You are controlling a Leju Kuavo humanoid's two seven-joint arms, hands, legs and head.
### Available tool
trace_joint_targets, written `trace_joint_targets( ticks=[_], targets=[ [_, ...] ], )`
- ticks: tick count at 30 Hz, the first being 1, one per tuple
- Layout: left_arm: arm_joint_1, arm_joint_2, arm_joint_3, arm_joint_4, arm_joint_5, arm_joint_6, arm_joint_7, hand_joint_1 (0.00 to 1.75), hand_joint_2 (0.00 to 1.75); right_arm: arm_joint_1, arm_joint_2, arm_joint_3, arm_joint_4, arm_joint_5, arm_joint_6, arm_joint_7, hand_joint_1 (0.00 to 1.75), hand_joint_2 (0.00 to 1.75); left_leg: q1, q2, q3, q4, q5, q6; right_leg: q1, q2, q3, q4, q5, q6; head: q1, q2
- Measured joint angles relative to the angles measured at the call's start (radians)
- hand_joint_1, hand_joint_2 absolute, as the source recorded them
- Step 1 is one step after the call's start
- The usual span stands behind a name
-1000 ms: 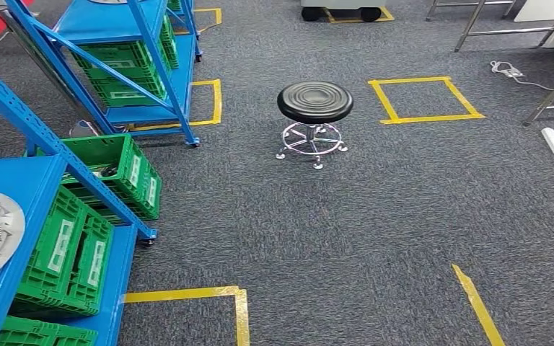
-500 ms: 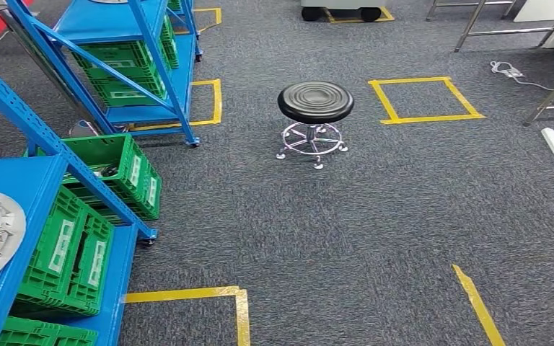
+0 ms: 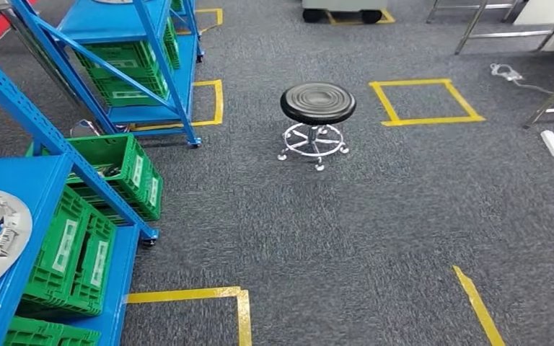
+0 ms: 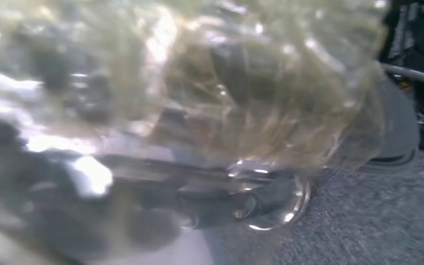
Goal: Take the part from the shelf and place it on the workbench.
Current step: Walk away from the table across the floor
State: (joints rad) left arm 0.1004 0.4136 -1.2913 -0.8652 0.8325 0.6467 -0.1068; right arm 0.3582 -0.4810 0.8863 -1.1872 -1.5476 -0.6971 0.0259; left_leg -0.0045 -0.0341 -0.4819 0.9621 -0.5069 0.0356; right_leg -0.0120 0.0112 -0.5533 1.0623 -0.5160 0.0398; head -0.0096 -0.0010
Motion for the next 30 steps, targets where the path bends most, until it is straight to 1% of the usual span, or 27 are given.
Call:
trace_joint_targets(
  ticks=[1,3,4,5,6,7,8,9,10,12,13,14,15,16,18,19,20,21,22,23,24,25,26,27,28,29,30],
  targets=[
    [0.0,-0.001,0.0,0.0,0.002,0.0,0.0,0.0,0.0,-0.001,0.0,0.0,0.0,0.0,0.0,0.001,0.0,0.0,0.001,0.0,0.003,-0.002,0.001,0.0,0.0,-0.001,-0.024,0.045,-0.03,0.002,0.003,0.0],
    [0.001,-0.002,0.0,0.0,0.004,0.0,-0.001,0.0,0.0,-0.001,0.0,0.0,0.0,0.0,0.0,0.002,0.0,0.0,0.002,0.001,0.004,-0.002,-0.002,-0.001,-0.002,-0.001,-0.087,0.164,-0.09,0.008,0.006,0.0],
    [0.002,-0.003,0.0,0.0,0.005,0.0,-0.001,0.0,0.0,-0.001,0.0,0.0,0.0,0.0,0.0,0.002,0.0,0.0,0.002,0.001,0.006,-0.001,-0.004,-0.002,-0.003,-0.002,-0.111,0.206,-0.104,0.01,0.006,0.0],
    [0.002,-0.003,-0.001,0.0,0.006,0.0,-0.001,0.0,0.0,0.0,0.0,0.0,0.0,0.0,0.0,0.003,0.0,0.0,0.004,0.001,0.009,-0.001,-0.007,-0.005,-0.004,-0.002,-0.12,0.216,-0.099,0.013,0.006,0.0],
    [0.003,-0.004,-0.001,0.0,0.006,0.0,-0.001,0.0,0.0,0.0,0.0,0.001,0.0,0.0,0.0,0.004,0.0,0.0,0.006,0.001,0.016,-0.001,-0.012,-0.01,-0.007,-0.002,-0.109,0.186,-0.072,0.015,0.006,0.0],
    [0.003,-0.004,-0.001,0.0,0.006,0.0,-0.001,0.0,0.0,0.001,0.0,0.001,0.0,0.0,0.0,0.006,0.0,0.0,0.009,0.0,0.025,0.0,-0.019,-0.015,-0.01,-0.002,-0.082,0.123,-0.031,0.018,0.006,0.0],
    [0.004,-0.004,-0.001,0.001,0.006,0.0,-0.002,0.0,0.0,0.0,0.0,0.001,0.0,0.0,0.0,0.007,0.0,0.0,0.011,-0.001,0.035,0.0,-0.026,-0.022,-0.011,0.001,-0.05,0.059,0.0,0.021,0.007,0.0],
    [0.004,-0.004,-0.001,0.001,0.006,0.0,-0.002,0.0,0.0,-0.001,0.001,0.001,0.0,0.0,0.0,0.007,0.0,0.0,0.013,-0.002,0.042,0.002,-0.034,-0.03,-0.011,0.002,-0.025,0.002,0.01,0.018,0.009,0.0],
    [0.003,-0.004,-0.001,0.002,0.006,0.0,-0.003,0.0,0.0,-0.002,0.002,0.001,0.001,0.0,0.0,0.004,0.0,0.0,0.014,-0.002,0.045,0.004,-0.04,-0.038,-0.009,0.004,-0.007,-0.029,0.009,0.01,0.012,0.0],
    [0.0,-0.002,-0.002,0.002,0.007,0.0,-0.004,0.0,0.0,-0.001,0.003,0.001,0.002,0.0,0.0,0.0,0.0,0.0,0.014,-0.003,0.047,0.011,-0.048,-0.051,-0.004,0.003,0.002,-0.041,-0.009,-0.015,0.015,0.0],
    [0.0,-0.001,-0.002,0.003,0.006,0.0,-0.005,0.0,0.0,0.0,0.003,0.001,0.002,0.0,0.0,-0.001,0.0,0.0,0.014,-0.002,0.047,0.016,-0.049,-0.055,-0.004,0.002,0.009,-0.041,-0.006,-0.026,0.013,0.0],
    [0.0,-0.001,-0.002,0.003,0.006,0.0,-0.005,0.0,0.0,0.002,0.003,0.001,0.003,0.0,0.0,0.0,0.0,0.0,0.015,0.001,0.043,0.033,-0.05,-0.058,-0.004,0.0,0.015,-0.042,-0.007,-0.033,0.01,0.0],
    [-0.001,0.0,-0.002,0.003,0.006,0.0,-0.006,0.0,0.0,0.003,0.003,0.001,0.003,0.0,0.0,0.001,0.0,0.0,0.015,0.007,0.026,0.069,-0.054,-0.061,-0.004,-0.002,0.026,-0.044,-0.011,-0.039,0.007,0.0],
    [-0.002,0.0,-0.002,0.003,0.006,0.0,-0.006,0.0,0.0,0.003,0.003,0.001,0.003,0.0,0.0,0.001,0.0,0.0,0.015,0.014,-0.005,0.124,-0.067,-0.064,-0.003,-0.005,0.034,-0.046,-0.017,-0.045,0.004,0.0],
    [-0.003,0.0,-0.002,0.003,0.006,0.0,-0.007,0.0,0.0,0.003,0.003,0.001,0.003,0.0,0.0,0.0,0.0,0.0,0.015,0.022,-0.096,0.263,-0.118,-0.068,0.002,-0.01,0.049,-0.047,-0.033,-0.052,-0.001,0.0],
    [-0.003,0.0,-0.002,0.003,0.006,0.0,-0.007,0.0,0.0,0.004,0.003,0.001,0.003,0.0,0.0,0.0,0.0,0.0,0.014,0.023,-0.138,0.314,-0.142,-0.067,0.005,-0.011,0.059,-0.047,-0.043,-0.054,-0.002,0.0],
    [-0.001,-0.001,-0.003,0.003,0.006,0.0,-0.007,0.0,0.0,0.005,0.003,0.001,0.003,0.0,0.0,0.0,0.0,0.0,0.014,0.023,-0.167,0.338,-0.151,-0.064,0.008,-0.012,0.069,-0.047,-0.054,-0.055,-0.004,0.0],
    [0.0,-0.001,-0.003,0.003,0.006,0.0,-0.007,0.0,0.0,0.005,0.003,0.001,0.003,0.0,0.0,0.0,0.0,0.0,0.011,0.023,-0.181,0.33,-0.14,-0.058,0.012,-0.012,0.082,-0.048,-0.066,-0.055,-0.004,0.0],
    [0.002,-0.001,-0.003,0.003,0.006,0.0,-0.007,0.0,0.0,0.006,0.003,0.001,0.003,0.0,0.0,0.0,0.0,0.0,0.008,0.024,-0.182,0.292,-0.107,-0.048,0.015,-0.014,0.098,-0.048,-0.079,-0.056,-0.005,0.0],
    [0.002,-0.001,-0.004,0.003,0.006,0.0,-0.007,0.0,0.0,0.007,0.003,0.001,0.003,0.0,0.0,0.0,0.0,0.0,0.001,0.025,-0.176,0.237,-0.053,-0.035,0.017,-0.015,0.112,-0.05,-0.092,-0.057,-0.005,0.0],
    [0.003,0.0,-0.004,0.003,0.006,0.0,-0.008,0.0,0.0,0.007,0.004,0.001,0.003,0.0,0.0,-0.001,0.0,0.0,-0.008,0.028,-0.17,0.185,-0.008,-0.023,0.019,-0.017,0.128,-0.05,-0.106,-0.057,-0.003,0.0],
    [0.004,0.002,-0.004,0.003,0.006,0.0,-0.009,0.0,0.0,0.006,0.004,0.001,0.003,0.0,0.0,-0.004,0.0,0.0,-0.016,0.031,-0.163,0.144,0.023,-0.014,0.02,-0.018,0.14,-0.052,-0.118,-0.055,-0.002,0.0],
    [0.004,0.004,-0.004,0.003,0.006,0.0,-0.01,0.0,0.0,0.006,0.005,0.001,0.004,0.0,0.0,-0.008,0.0,0.0,-0.022,0.033,-0.16,0.121,0.042,-0.008,0.019,-0.019,0.15,-0.053,-0.126,-0.051,-0.002,0.0],
    [0.005,0.006,-0.005,0.003,0.006,0.0,-0.011,0.0,0.0,0.005,0.006,0.001,0.004,0.0,0.0,-0.012,0.0,0.0,-0.027,0.034,-0.155,0.112,0.04,-0.006,0.02,-0.019,0.161,-0.053,-0.129,-0.045,-0.002,0.0],
    [0.005,0.007,-0.005,0.003,0.005,0.0,-0.012,0.0,0.0,0.004,0.006,0.001,0.004,0.0,0.0,-0.016,0.0,0.0,-0.027,0.033,-0.145,0.104,0.039,-0.005,0.018,-0.02,0.166,-0.052,-0.127,-0.039,-0.003,0.0],
    [0.006,0.009,-0.005,0.003,0.003,0.0,-0.013,0.0,0.0,0.003,0.006,0.001,0.004,0.0,0.0,-0.016,0.0,0.0,-0.025,0.033,-0.133,0.094,0.042,-0.002,0.018,-0.02,0.166,-0.038,-0.122,-0.033,-0.003,0.0],
    [0.005,0.01,-0.005,0.004,-0.001,0.0,-0.015,0.0,0.0,0.002,0.007,0.001,0.004,0.0,0.0,-0.016,0.0,0.0,-0.023,0.032,-0.119,0.082,0.04,0.002,0.017,-0.019,0.152,-0.006,-0.119,-0.028,-0.002,0.0]
  ],
)
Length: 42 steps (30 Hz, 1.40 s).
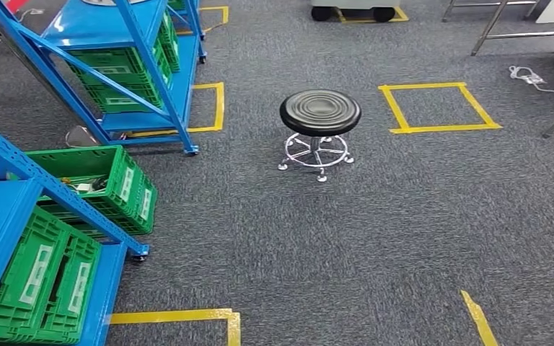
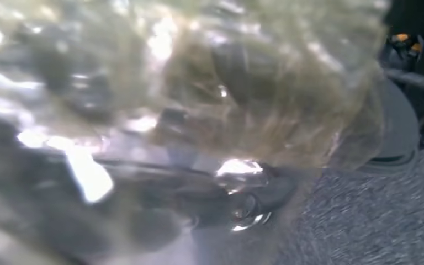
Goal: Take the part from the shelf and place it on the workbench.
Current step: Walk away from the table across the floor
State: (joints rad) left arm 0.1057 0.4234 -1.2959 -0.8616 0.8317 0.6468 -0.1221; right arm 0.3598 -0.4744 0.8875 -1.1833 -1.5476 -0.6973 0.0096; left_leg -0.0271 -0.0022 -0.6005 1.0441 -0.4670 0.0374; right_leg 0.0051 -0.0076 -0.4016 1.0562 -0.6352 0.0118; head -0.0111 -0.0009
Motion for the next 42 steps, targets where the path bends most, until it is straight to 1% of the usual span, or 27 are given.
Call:
trace_joint_targets(
  ticks=[1,2,3,4,5,6,7,8,9,10,11,12,13,14,16,17,21,22,23,26,27,29,31,36,39,42],
  targets=[
    [-0.001,0.0,0.0,0.0,-0.005,0.0,-0.002,0.0,0.0,-0.002,0.0,0.0,0.0,0.0,0.0,-0.001,0.0,0.0,0.003,-0.001,0.013,-0.01,-0.002,0.004,0.0,0.002,-0.03,0.049,-0.005,0.005,0.002,0.0],
    [-0.003,0.0,0.001,0.001,-0.011,0.0,-0.004,0.0,0.0,-0.003,0.0,0.0,0.0,0.0,0.0,-0.003,0.0,0.0,0.006,-0.001,0.023,-0.017,-0.007,0.008,-0.002,0.004,-0.07,0.109,-0.021,0.008,0.003,0.0],
    [-0.005,-0.002,0.001,0.001,-0.015,0.0,-0.005,0.0,0.0,-0.004,0.0,-0.001,0.0,0.0,0.0,-0.006,0.0,0.0,0.008,-0.001,0.03,-0.02,-0.013,0.011,-0.004,0.005,-0.117,0.168,-0.049,0.012,0.004,0.0],
    [-0.006,-0.003,0.001,0.001,-0.017,0.0,-0.005,0.0,0.0,-0.004,0.0,-0.001,0.0,0.0,0.0,-0.008,0.0,0.0,0.01,-0.002,0.038,-0.021,-0.02,0.011,-0.006,0.006,-0.158,0.211,-0.08,0.017,0.005,0.0],
    [-0.006,-0.004,0.001,0.002,-0.018,0.0,-0.006,0.0,0.0,-0.003,0.0,-0.001,0.0,0.0,0.0,-0.01,0.0,0.0,0.012,-0.004,0.047,-0.021,-0.029,0.01,-0.009,0.006,-0.19,0.229,-0.097,0.021,0.004,0.0],
    [-0.005,-0.006,0.001,0.002,-0.018,0.0,-0.006,0.0,0.0,-0.003,0.0,-0.001,0.0,0.0,0.0,-0.01,0.0,0.0,0.014,-0.005,0.059,-0.021,-0.039,0.007,-0.012,0.006,-0.208,0.219,-0.091,0.025,0.005,0.0],
    [-0.005,-0.007,0.001,0.003,-0.018,0.0,-0.006,0.0,0.0,-0.002,0.0,-0.001,0.0,0.0,0.0,-0.009,0.0,0.0,0.017,-0.006,0.073,-0.021,-0.048,0.003,-0.015,0.006,-0.211,0.179,-0.054,0.029,0.004,0.0],
    [-0.006,-0.008,0.001,0.003,-0.019,0.0,-0.006,0.0,0.0,-0.001,0.0,-0.001,0.0,0.0,0.0,-0.008,0.0,0.0,0.019,-0.007,0.086,-0.021,-0.058,-0.002,-0.018,0.006,-0.204,0.12,0.007,0.032,0.005,0.0],
    [-0.006,-0.009,0.001,0.004,-0.02,0.0,-0.006,0.0,0.0,-0.001,0.0,0.0,0.001,0.0,0.0,-0.008,0.0,0.0,0.021,-0.008,0.098,-0.019,-0.068,-0.008,-0.019,0.006,-0.197,0.068,0.053,0.034,0.006,0.0],
    [-0.007,-0.009,0.001,0.004,-0.023,0.0,-0.006,0.0,0.0,-0.001,0.001,-0.001,0.001,0.0,0.0,-0.01,0.0,0.0,0.021,-0.009,0.106,-0.018,-0.076,-0.015,-0.019,0.005,-0.191,0.029,0.082,0.03,0.008,0.0],
    [-0.008,-0.01,0.001,0.005,-0.025,0.0,-0.006,0.0,0.0,-0.001,0.001,-0.001,0.001,0.0,0.0,-0.011,0.0,0.0,0.021,-0.01,0.109,-0.017,-0.083,-0.022,-0.018,0.005,-0.187,0.008,0.1,0.022,0.009,0.0],
    [-0.008,-0.01,0.001,0.006,-0.028,0.0,-0.006,0.0,0.0,-0.002,0.001,-0.001,0.001,0.0,0.0,-0.012,0.0,0.0,0.02,-0.01,0.111,-0.014,-0.088,-0.027,-0.017,0.004,-0.183,0.005,0.098,0.015,0.01,0.0],
    [-0.008,-0.011,0.001,0.007,-0.032,0.0,-0.006,0.0,0.0,-0.001,0.001,-0.001,0.002,0.0,0.0,-0.013,0.0,0.0,0.019,-0.01,0.111,-0.015,-0.092,-0.022,-0.016,0.003,-0.179,0.002,0.105,0.009,0.009,0.0],
    [-0.007,-0.011,0.001,0.007,-0.035,0.0,-0.006,0.0,0.0,0.0,0.001,-0.001,0.002,0.0,0.0,-0.012,0.0,0.0,0.019,-0.009,0.113,-0.015,-0.094,-0.015,-0.016,0.004,-0.175,0.0,0.114,0.008,0.006,0.0],
    [-0.007,-0.011,0.001,0.008,-0.046,0.0,-0.006,0.0,0.0,0.002,0.001,0.0,0.002,0.0,0.0,-0.011,0.0,0.0,0.018,-0.008,0.118,-0.02,-0.094,0.003,-0.016,0.005,-0.172,-0.001,0.114,0.008,0.001,0.0],
    [-0.007,-0.011,0.001,0.008,-0.05,0.0,-0.005,0.0,0.0,0.002,0.001,0.0,0.002,0.0,0.0,-0.011,0.0,0.0,0.018,-0.007,0.118,-0.023,-0.094,0.004,-0.015,0.005,-0.172,-0.002,0.112,0.005,0.0,0.0],
    [-0.007,-0.012,0.002,0.009,-0.061,0.0,-0.005,0.0,0.0,0.0,0.001,0.0,0.002,0.0,0.0,-0.011,0.0,0.0,0.018,-0.007,0.121,-0.031,-0.094,0.003,-0.014,0.005,-0.172,-0.002,0.107,-0.002,-0.001,0.0],
    [-0.007,-0.013,0.002,0.009,-0.061,0.0,-0.005,0.0,0.0,-0.001,0.001,0.0,0.002,0.0,0.0,-0.011,0.0,0.0,0.018,-0.007,0.121,-0.033,-0.094,0.001,-0.013,0.005,-0.172,-0.002,0.106,-0.003,-0.001,0.0],
    [-0.007,-0.013,0.002,0.009,-0.062,0.0,-0.005,0.0,0.0,-0.001,0.001,0.0,0.002,0.0,0.0,-0.011,0.0,0.0,0.018,-0.007,0.122,-0.034,-0.094,-0.004,-0.013,0.004,-0.172,-0.002,0.106,-0.004,-0.001,0.0],
    [-0.007,-0.016,0.002,0.01,-0.065,0.0,-0.005,0.0,0.0,-0.001,0.001,0.0,0.002,0.0,0.0,-0.011,0.0,0.0,0.02,-0.007,0.123,-0.038,-0.094,-0.03,-0.012,0.004,-0.172,-0.002,0.105,-0.006,-0.001,0.0],
    [-0.007,-0.017,0.002,0.01,-0.067,0.0,-0.004,0.0,0.0,-0.001,0.001,0.0,0.002,0.0,0.0,-0.011,0.0,0.0,0.021,-0.007,0.123,-0.039,-0.094,-0.035,-0.012,0.004,-0.172,-0.001,0.105,-0.006,-0.001,0.0],
    [-0.006,-0.019,0.002,0.011,-0.075,0.0,0.0,0.0,0.0,-0.001,0.001,0.001,0.002,0.0,0.0,-0.011,0.0,0.0,0.021,-0.007,0.123,-0.039,-0.094,-0.038,-0.012,0.004,-0.171,-0.002,0.105,-0.006,-0.001,0.0],
    [-0.005,-0.02,0.005,0.011,-0.088,0.0,0.007,0.0,0.0,-0.004,0.001,0.006,0.003,0.0,0.0,-0.011,0.0,0.0,0.021,-0.007,0.123,-0.039,-0.093,-0.039,-0.012,0.004,-0.17,-0.002,0.106,-0.005,-0.001,0.0],
    [-0.004,-0.02,0.01,0.011,-0.104,0.0,0.02,0.0,0.0,-0.014,0.0,0.027,0.008,0.0,0.0,-0.011,0.0,0.0,0.015,-0.007,0.123,-0.036,-0.093,-0.037,-0.019,0.004,-0.168,-0.006,0.112,0.002,-0.001,0.0],
    [-0.004,-0.02,0.01,0.011,-0.106,0.0,0.021,0.0,0.0,-0.019,0.0,0.034,0.011,0.0,0.0,-0.011,0.0,0.0,0.012,-0.007,0.122,-0.031,-0.094,-0.032,-0.022,0.004,-0.167,-0.007,0.114,0.008,-0.001,0.0],
    [-0.003,-0.019,0.01,0.011,-0.108,0.0,0.022,0.0,0.0,-0.023,0.0,0.039,0.012,0.0,0.0,-0.011,0.0,0.0,0.007,-0.008,0.119,-0.031,-0.091,-0.02,-0.026,0.002,-0.164,-0.013,0.12,0.018,-0.001,0.0]
  ],
)
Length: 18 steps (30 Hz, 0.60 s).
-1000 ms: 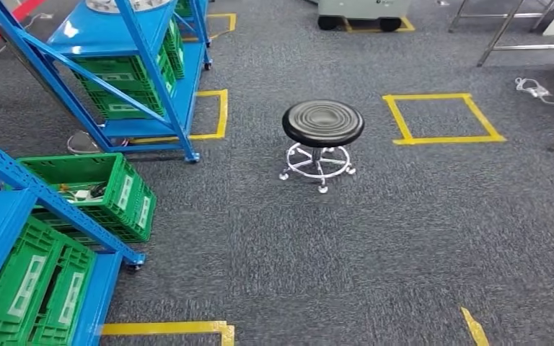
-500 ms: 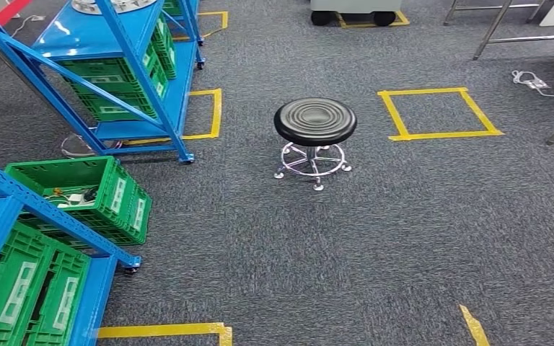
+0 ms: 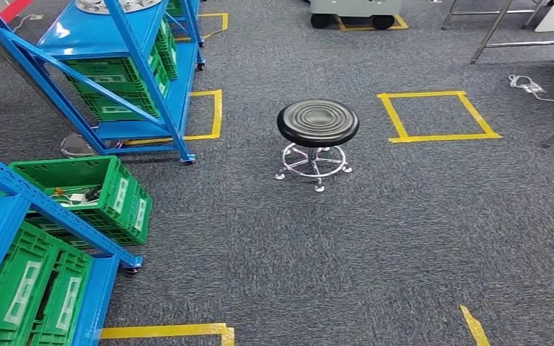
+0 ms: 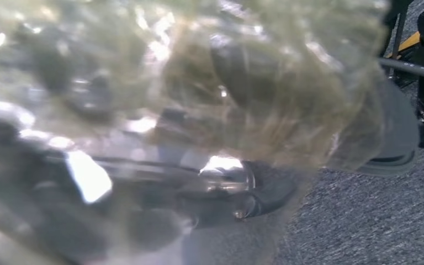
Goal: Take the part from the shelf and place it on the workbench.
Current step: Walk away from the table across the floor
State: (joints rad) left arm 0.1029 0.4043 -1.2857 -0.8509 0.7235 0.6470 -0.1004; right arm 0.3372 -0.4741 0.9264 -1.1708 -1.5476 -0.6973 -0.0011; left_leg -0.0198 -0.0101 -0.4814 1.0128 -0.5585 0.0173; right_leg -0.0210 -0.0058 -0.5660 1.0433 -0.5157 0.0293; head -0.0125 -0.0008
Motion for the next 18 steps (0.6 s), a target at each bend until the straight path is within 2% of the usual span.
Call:
trace_joint_targets(
  ticks=[2,3,4,6,7,8,9,10,11,12,13,14,16,17,18],
  targets=[
    [0.0,0.0,0.0,0.0,-0.001,0.0,0.0,0.0,0.0,-0.002,-0.001,0.002,0.001,0.0,0.0,0.0,0.0,0.0,0.005,-0.003,0.006,-0.018,0.014,0.012,0.0,-0.002,-0.003,0.001,-0.005,0.007,0.001,0.0],
    [0.001,0.0,0.0,0.0,-0.002,0.0,0.001,0.0,0.0,-0.003,-0.001,0.002,0.001,0.0,0.0,0.0,0.0,0.0,0.008,-0.005,0.009,-0.028,0.022,0.017,0.001,-0.001,-0.013,0.022,-0.02,0.009,0.002,0.0],
    [0.001,0.0,0.001,0.0,-0.002,0.0,0.001,0.0,0.0,-0.003,-0.002,0.003,0.001,0.0,0.0,0.0,0.0,0.0,0.01,-0.009,0.011,-0.035,0.028,0.021,0.002,0.0,-0.033,0.062,-0.045,0.011,0.004,0.0],
    [0.003,-0.002,0.001,0.0,-0.002,0.0,0.001,0.0,0.0,-0.004,-0.003,0.003,0.002,0.0,0.0,0.0,0.0,0.0,0.01,-0.018,0.008,-0.036,0.03,0.023,0.002,0.003,-0.088,0.184,-0.103,0.013,0.004,0.0],
    [0.005,-0.003,0.001,0.0,-0.002,0.0,0.001,0.0,0.0,-0.004,-0.003,0.003,0.003,0.0,0.0,0.0,0.0,0.0,0.009,-0.023,0.008,-0.036,0.03,0.023,0.002,0.003,-0.11,0.232,-0.116,0.014,0.004,0.0],
    [0.006,-0.004,0.001,0.0,-0.002,0.0,0.002,0.0,0.0,-0.003,-0.004,0.004,0.004,0.0,0.0,0.0,0.0,0.0,0.009,-0.031,0.008,-0.035,0.03,0.023,0.002,0.004,-0.118,0.249,-0.112,0.014,0.004,0.0],
    [0.007,-0.005,0.001,0.0,-0.002,0.0,0.002,0.0,0.0,-0.003,-0.004,0.005,0.004,0.0,0.0,0.0,0.0,0.0,0.01,-0.04,0.01,-0.035,0.029,0.021,0.002,0.006,-0.107,0.226,-0.088,0.015,0.004,0.0],
    [0.007,-0.005,0.001,0.0,-0.002,0.0,0.002,0.0,0.0,-0.003,-0.004,0.005,0.005,0.0,0.0,0.0,0.0,0.0,0.01,-0.05,0.013,-0.034,0.027,0.018,0.001,0.014,-0.079,0.169,-0.052,0.014,0.004,0.0],
    [0.007,-0.006,0.001,0.0,-0.002,0.0,0.002,0.0,0.0,-0.003,-0.004,0.006,0.006,0.0,0.0,0.0,0.0,0.0,0.011,-0.06,0.016,-0.033,0.025,0.014,-0.002,0.036,-0.044,0.102,-0.024,0.013,0.004,0.0],
    [0.006,-0.007,0.002,0.0,-0.002,0.0,0.002,0.0,0.0,-0.003,-0.004,0.007,0.006,0.0,0.0,0.0,0.0,0.0,0.012,-0.07,0.016,-0.029,0.021,0.009,-0.004,0.06,-0.01,0.04,-0.006,0.011,0.004,0.0],
    [0.005,-0.007,0.003,0.0,-0.002,0.0,0.002,0.0,0.0,-0.003,-0.005,0.008,0.007,0.0,0.0,-0.003,0.0,0.0,0.013,-0.081,0.013,-0.027,0.02,0.002,-0.005,0.079,0.013,0.001,-0.001,0.008,0.004,0.0],
    [0.004,-0.008,0.003,0.0,-0.002,0.0,0.002,0.0,0.0,-0.003,-0.005,0.01,0.008,0.0,0.0,-0.006,0.0,0.0,0.015,-0.092,0.008,-0.025,0.02,-0.005,-0.004,0.088,0.024,-0.015,-0.006,0.005,0.004,0.0],
    [0.004,-0.007,0.004,0.0,-0.002,0.0,0.003,0.0,0.0,-0.003,-0.006,0.011,0.008,0.0,0.0,-0.01,0.0,0.0,0.02,-0.114,0.001,-0.024,0.022,-0.018,-0.001,0.069,0.029,-0.022,-0.006,-0.006,0.003,0.0],
    [0.006,-0.006,0.005,0.0,-0.003,0.0,0.004,0.0,0.0,-0.004,-0.006,0.011,0.008,0.0,0.0,-0.009,0.0,0.0,0.021,-0.106,-0.003,-0.018,0.016,-0.024,-0.001,0.056,0.032,-0.026,-0.005,-0.012,0.002,0.0],
    [0.006,-0.006,0.004,0.0,-0.004,0.0,0.006,0.0,0.0,-0.004,-0.006,0.012,0.008,0.0,0.0,-0.01,0.0,0.0,0.022,-0.087,-0.013,0.003,0.003,-0.029,-0.002,0.042,0.034,-0.031,-0.005,-0.019,-0.001,0.0]
  ],
)
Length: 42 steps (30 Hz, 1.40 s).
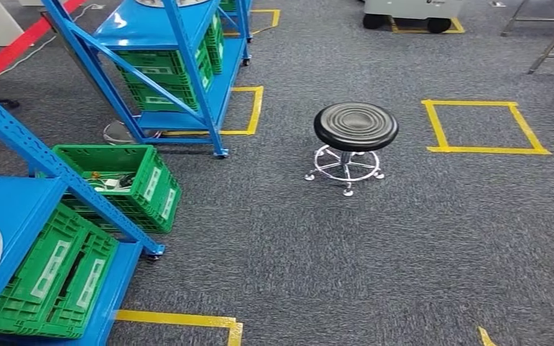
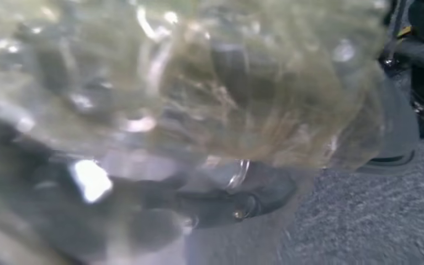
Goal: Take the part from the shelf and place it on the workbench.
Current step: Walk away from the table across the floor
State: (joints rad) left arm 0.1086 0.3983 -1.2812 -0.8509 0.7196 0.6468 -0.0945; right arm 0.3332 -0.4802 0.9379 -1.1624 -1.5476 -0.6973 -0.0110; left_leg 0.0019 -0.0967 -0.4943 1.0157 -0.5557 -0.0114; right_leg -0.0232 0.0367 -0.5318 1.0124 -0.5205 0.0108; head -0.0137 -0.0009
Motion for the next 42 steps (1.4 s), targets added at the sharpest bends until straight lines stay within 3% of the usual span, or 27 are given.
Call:
trace_joint_targets(
  ticks=[2,4,5,6,7,9,11,13,14,16,18,19,20,21,23,25,27,29,31,33,35,36,38,39,41,42],
  targets=[
    [-0.003,0.0,0.0,0.0,-0.003,0.0,0.003,0.0,0.0,0.001,0.0,0.0,0.0,0.0,0.0,-0.002,0.0,0.0,0.0,0.056,-0.053,0.101,-0.052,-0.01,0.001,-0.031,0.005,-0.005,-0.002,-0.01,-0.007,0.0],
    [-0.007,0.0,0.0,0.0,-0.006,0.0,0.005,0.0,0.0,0.002,0.0,0.001,0.0,0.0,0.0,-0.003,0.0,0.0,0.004,0.08,-0.122,0.225,-0.096,-0.017,0.003,-0.063,0.006,-0.006,-0.007,-0.015,-0.009,0.0],
    [-0.006,0.0,0.0,0.0,-0.007,0.0,0.006,0.0,0.0,0.001,0.0,0.001,0.0,0.0,0.0,-0.002,0.0,0.0,0.005,0.084,-0.139,0.252,-0.094,-0.02,0.004,-0.078,0.006,-0.006,-0.01,-0.016,-0.009,0.0],
    [-0.004,0.0,0.0,0.0,-0.007,0.0,0.006,0.0,0.0,0.001,0.0,0.001,0.0,0.0,0.0,-0.002,0.0,0.0,0.006,0.087,-0.139,0.245,-0.073,-0.02,0.004,-0.092,0.007,-0.006,-0.013,-0.016,-0.009,0.0],
    [-0.002,0.0,0.0,0.0,-0.007,0.0,0.006,0.0,0.0,0.0,0.0,0.001,0.0,0.0,0.0,-0.002,0.0,0.0,0.007,0.094,-0.12,0.2,-0.037,-0.02,0.004,-0.105,0.01,-0.006,-0.017,-0.015,-0.01,0.0],
    [-0.001,0.001,0.0,0.0,-0.007,0.0,0.007,0.0,0.0,0.0,0.0,0.001,0.0,0.0,0.0,-0.002,0.0,0.0,0.003,0.136,-0.058,0.068,0.029,-0.014,0.007,-0.129,0.021,-0.005,-0.027,-0.007,-0.011,0.0],
    [-0.004,0.002,0.0,0.0,-0.007,0.0,0.007,0.0,0.0,-0.001,0.0,0.001,0.0,0.0,0.0,-0.002,0.0,0.0,-0.004,0.164,-0.025,-0.004,0.047,-0.003,0.01,-0.151,0.03,-0.004,-0.035,0.005,-0.011,0.0],
    [-0.002,0.003,0.0,0.0,-0.006,0.0,0.008,0.0,0.0,-0.007,0.0,0.002,0.0,0.0,0.0,-0.002,0.0,0.0,-0.007,0.147,-0.025,-0.012,0.047,0.008,0.011,-0.172,0.044,-0.009,-0.038,0.016,-0.011,0.0],
    [0.001,0.003,0.0,0.0,-0.006,0.0,0.009,0.0,0.0,-0.01,-0.001,0.002,0.0,0.0,0.0,-0.001,0.0,0.0,-0.006,0.136,-0.023,-0.017,0.051,0.015,0.009,-0.166,0.049,-0.008,-0.042,0.022,-0.01,0.0],
    [0.003,0.004,0.0,0.0,-0.006,0.0,0.01,0.0,0.0,-0.013,-0.001,0.003,0.0,0.0,0.0,0.001,0.0,0.0,-0.001,0.115,-0.018,-0.028,0.06,0.028,0.006,-0.114,0.031,0.039,-0.074,0.03,-0.005,0.0],
    [0.001,0.003,0.0,0.0,-0.006,0.0,0.01,0.0,0.0,-0.01,-0.002,0.004,0.0,0.0,0.0,0.002,0.0,0.0,0.0,0.093,-0.019,-0.031,0.063,0.033,0.004,-0.055,-0.036,0.164,-0.131,0.032,-0.002,0.0],
    [0.0,0.002,0.0,0.0,-0.006,0.0,0.011,0.0,0.0,-0.009,-0.003,0.004,0.0,0.0,0.0,0.002,0.0,0.0,0.0,0.08,-0.019,-0.03,0.062,0.034,0.005,-0.044,-0.074,0.229,-0.15,0.033,-0.002,0.0],
    [0.0,0.001,0.0,0.0,-0.006,0.0,0.011,0.0,0.0,-0.008,-0.003,0.004,0.0,0.0,0.0,0.002,0.0,0.0,0.0,0.067,-0.018,-0.03,0.061,0.035,0.005,-0.04,-0.101,0.269,-0.151,0.033,-0.002,0.0],
    [0.0,0.0,0.0,0.0,-0.006,0.0,0.011,0.0,0.0,-0.007,-0.003,0.005,0.0,0.0,0.0,0.002,0.0,0.0,0.0,0.052,-0.016,-0.03,0.06,0.035,0.004,-0.038,-0.112,0.271,-0.132,0.034,-0.002,0.0],
    [0.0,-0.001,0.0,0.0,-0.006,0.0,0.011,0.0,0.0,-0.006,-0.003,0.005,0.0,0.0,0.0,0.002,0.0,0.0,0.0,0.024,-0.009,-0.029,0.055,0.031,0.001,-0.021,-0.081,0.168,-0.049,0.033,-0.002,0.0],
    [-0.001,-0.002,0.0,0.0,-0.006,0.0,0.011,0.0,0.0,-0.005,-0.004,0.006,0.0,0.0,0.0,-0.001,0.0,0.0,-0.001,-0.002,-0.008,-0.023,0.048,0.022,-0.004,0.027,-0.03,0.049,0.001,0.029,-0.002,0.0],
    [-0.002,-0.002,0.0,0.0,-0.003,0.0,0.011,0.0,0.0,-0.006,-0.004,0.007,0.0,0.0,0.0,-0.007,0.0,0.0,0.001,-0.027,-0.017,-0.019,0.046,0.009,-0.004,0.05,-0.008,0.01,-0.002,0.022,-0.002,0.0],
    [0.0,-0.001,0.0,0.0,0.001,0.0,0.012,0.0,0.0,-0.008,-0.005,0.008,-0.001,0.0,0.0,-0.01,0.0,0.0,0.006,-0.04,-0.024,-0.016,0.046,-0.002,-0.003,0.027,-0.003,0.004,-0.002,0.011,-0.002,0.0],
    [0.001,0.001,0.0,-0.001,0.007,0.0,0.014,0.0,0.0,-0.011,-0.007,0.01,-0.004,0.0,0.0,-0.01,0.0,0.0,0.006,0.001,-0.043,0.024,0.019,-0.012,-0.005,0.0,0.002,-0.002,-0.002,-0.002,-0.009,0.0],
    [-0.004,0.003,-0.001,-0.001,0.015,0.0,0.014,0.0,0.0,-0.012,-0.008,0.017,-0.005,0.0,0.0,-0.012,0.0,0.0,0.006,0.06,-0.098,0.133,-0.039,-0.021,-0.003,-0.031,0.006,-0.006,-0.005,-0.011,-0.016,0.0],
    [-0.008,0.003,-0.002,-0.002,0.028,0.0,0.014,0.0,0.0,-0.017,-0.008,0.029,-0.006,0.0,0.0,-0.013,0.0,0.0,0.008,0.082,-0.153,0.238,-0.073,-0.026,0.0,-0.064,0.006,-0.005,-0.01,-0.014,-0.017,0.0],
    [-0.009,0.003,-0.005,-0.002,0.038,0.0,0.013,0.0,0.0,-0.021,-0.009,0.037,-0.005,0.0,0.0,-0.013,0.0,0.0,0.009,0.086,-0.161,0.25,-0.065,-0.026,0.001,-0.079,0.007,-0.005,-0.013,-0.014,-0.017,0.0],
    [-0.008,0.005,-0.011,-0.002,0.055,0.0,0.011,0.0,0.0,-0.032,-0.011,0.053,-0.005,0.0,0.0,-0.013,0.0,0.0,0.008,0.1,-0.121,0.169,-0.002,-0.023,0.002,-0.105,0.013,-0.006,-0.022,-0.011,-0.017,0.0],
    [-0.009,0.006,-0.013,-0.003,0.06,0.0,0.01,0.0,0.0,-0.036,-0.012,0.06,-0.005,0.0,0.0,-0.013,0.0,0.0,0.006,0.127,-0.087,0.103,0.028,-0.018,0.003,-0.117,0.02,-0.006,-0.027,-0.007,-0.018,0.0],
    [-0.013,0.008,-0.015,-0.003,0.068,0.0,0.007,0.0,0.0,-0.043,-0.015,0.072,-0.005,0.0,0.0,-0.013,0.0,0.0,-0.002,0.167,-0.042,0.012,0.055,-0.005,0.007,-0.141,0.033,-0.005,-0.037,0.003,-0.016,0.0],
    [-0.016,0.009,-0.017,-0.003,0.074,0.0,0.005,0.0,0.0,-0.048,-0.017,0.079,-0.005,0.0,0.0,-0.013,0.0,0.0,-0.005,0.175,-0.035,-0.003,0.054,0.001,0.009,-0.151,0.038,-0.006,-0.04,0.009,-0.015,0.0]
  ],
)
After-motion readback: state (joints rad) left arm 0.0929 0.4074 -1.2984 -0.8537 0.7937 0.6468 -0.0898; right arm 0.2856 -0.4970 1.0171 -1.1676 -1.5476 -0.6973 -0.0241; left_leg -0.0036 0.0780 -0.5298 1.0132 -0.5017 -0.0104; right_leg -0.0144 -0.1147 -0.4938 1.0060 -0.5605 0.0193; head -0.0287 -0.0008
